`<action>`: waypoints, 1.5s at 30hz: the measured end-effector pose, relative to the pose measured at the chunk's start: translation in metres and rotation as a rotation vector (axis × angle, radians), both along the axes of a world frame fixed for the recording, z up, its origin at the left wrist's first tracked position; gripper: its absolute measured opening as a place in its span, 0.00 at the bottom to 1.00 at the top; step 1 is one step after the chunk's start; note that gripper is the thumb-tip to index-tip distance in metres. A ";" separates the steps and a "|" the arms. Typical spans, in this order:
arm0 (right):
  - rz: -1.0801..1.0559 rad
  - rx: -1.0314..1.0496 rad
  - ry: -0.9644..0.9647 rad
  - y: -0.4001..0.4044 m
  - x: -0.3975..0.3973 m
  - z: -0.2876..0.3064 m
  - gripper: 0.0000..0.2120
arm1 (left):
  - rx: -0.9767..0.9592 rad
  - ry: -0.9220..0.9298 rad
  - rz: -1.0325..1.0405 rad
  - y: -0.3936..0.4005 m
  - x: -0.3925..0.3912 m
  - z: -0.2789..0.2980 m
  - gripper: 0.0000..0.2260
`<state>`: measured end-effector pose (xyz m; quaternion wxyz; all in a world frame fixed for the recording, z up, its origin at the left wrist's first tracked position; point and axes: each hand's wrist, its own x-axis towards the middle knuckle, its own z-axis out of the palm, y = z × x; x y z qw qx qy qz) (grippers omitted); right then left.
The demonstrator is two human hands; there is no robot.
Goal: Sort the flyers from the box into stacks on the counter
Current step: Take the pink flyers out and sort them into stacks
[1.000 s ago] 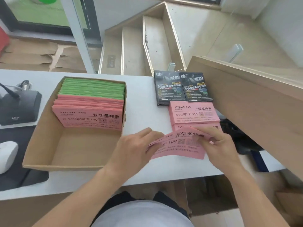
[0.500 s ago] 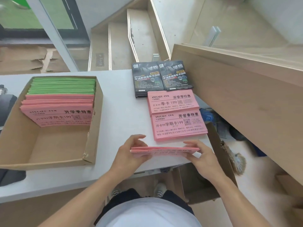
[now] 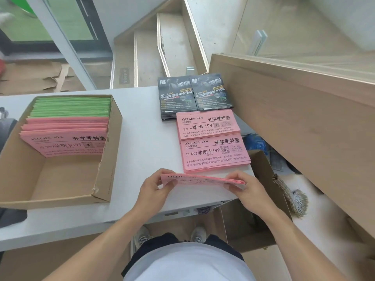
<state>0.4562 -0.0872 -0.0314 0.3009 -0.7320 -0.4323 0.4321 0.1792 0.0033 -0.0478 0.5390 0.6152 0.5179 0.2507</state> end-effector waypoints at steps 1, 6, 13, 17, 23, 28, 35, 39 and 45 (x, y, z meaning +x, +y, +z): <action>-0.016 0.007 0.012 0.000 -0.001 -0.002 0.05 | -0.014 -0.005 0.007 -0.001 0.001 -0.002 0.06; -0.203 0.124 0.069 0.012 -0.002 -0.002 0.12 | -0.086 -0.072 0.079 0.006 0.023 0.004 0.10; -0.366 0.189 -0.089 0.054 0.024 0.010 0.13 | -0.124 -0.052 0.246 0.053 0.067 0.013 0.09; -0.342 0.144 -0.277 0.071 0.031 0.001 0.15 | -0.103 0.049 0.236 0.070 0.081 0.003 0.13; -0.273 0.057 -0.603 0.071 0.028 -0.003 0.26 | -0.053 0.250 0.209 0.066 0.075 -0.009 0.32; -0.105 -0.065 -0.371 0.071 0.033 -0.008 0.30 | -0.025 0.368 0.011 0.043 0.076 -0.015 0.45; 0.036 -0.083 -0.490 0.075 0.038 -0.012 0.30 | 0.125 0.410 -0.003 0.033 0.084 -0.015 0.26; 0.041 -0.091 -0.541 0.078 0.040 -0.007 0.27 | 0.144 0.393 0.008 0.032 0.082 -0.020 0.25; 0.006 -0.042 -0.501 0.074 0.038 -0.007 0.28 | 0.132 0.367 0.001 0.036 0.081 -0.019 0.27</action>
